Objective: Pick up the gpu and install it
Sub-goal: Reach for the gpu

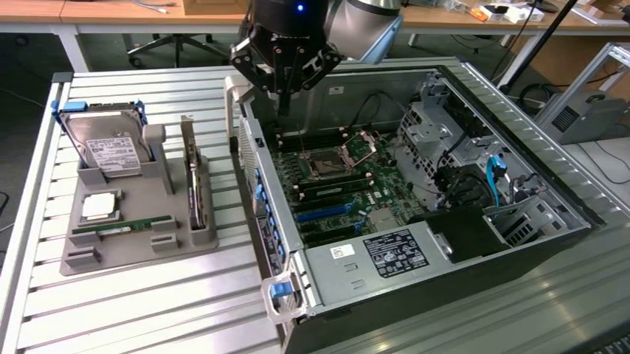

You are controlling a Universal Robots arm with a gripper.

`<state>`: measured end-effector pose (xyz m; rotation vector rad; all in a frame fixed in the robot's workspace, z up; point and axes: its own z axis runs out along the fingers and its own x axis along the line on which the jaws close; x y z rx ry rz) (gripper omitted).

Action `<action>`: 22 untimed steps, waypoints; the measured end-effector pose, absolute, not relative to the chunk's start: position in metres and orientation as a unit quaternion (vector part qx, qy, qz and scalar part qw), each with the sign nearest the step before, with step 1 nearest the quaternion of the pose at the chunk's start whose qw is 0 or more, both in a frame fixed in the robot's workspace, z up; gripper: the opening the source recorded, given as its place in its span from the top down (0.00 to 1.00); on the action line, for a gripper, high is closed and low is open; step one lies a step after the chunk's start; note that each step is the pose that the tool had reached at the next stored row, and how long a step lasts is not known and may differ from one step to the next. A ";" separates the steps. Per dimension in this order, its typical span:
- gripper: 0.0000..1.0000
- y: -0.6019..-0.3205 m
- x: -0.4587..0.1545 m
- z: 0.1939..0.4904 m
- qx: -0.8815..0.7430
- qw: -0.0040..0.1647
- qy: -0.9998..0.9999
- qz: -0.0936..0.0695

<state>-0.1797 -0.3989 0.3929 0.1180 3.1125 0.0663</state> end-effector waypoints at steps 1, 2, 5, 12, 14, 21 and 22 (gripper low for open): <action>0.89 -0.399 -0.180 0.393 0.038 0.013 0.999 0.021; 0.89 -0.399 -0.181 0.393 0.038 0.013 0.999 0.021; 0.89 -0.399 -0.182 0.393 0.038 0.013 0.999 0.021; 0.89 -0.399 -0.185 0.393 0.038 0.013 0.999 0.021; 0.89 -0.399 -0.186 0.393 0.038 0.013 0.999 0.021; 0.89 -0.399 -0.188 0.393 0.038 0.013 0.999 0.021; 0.89 -0.399 -0.188 0.393 0.038 0.013 0.999 0.021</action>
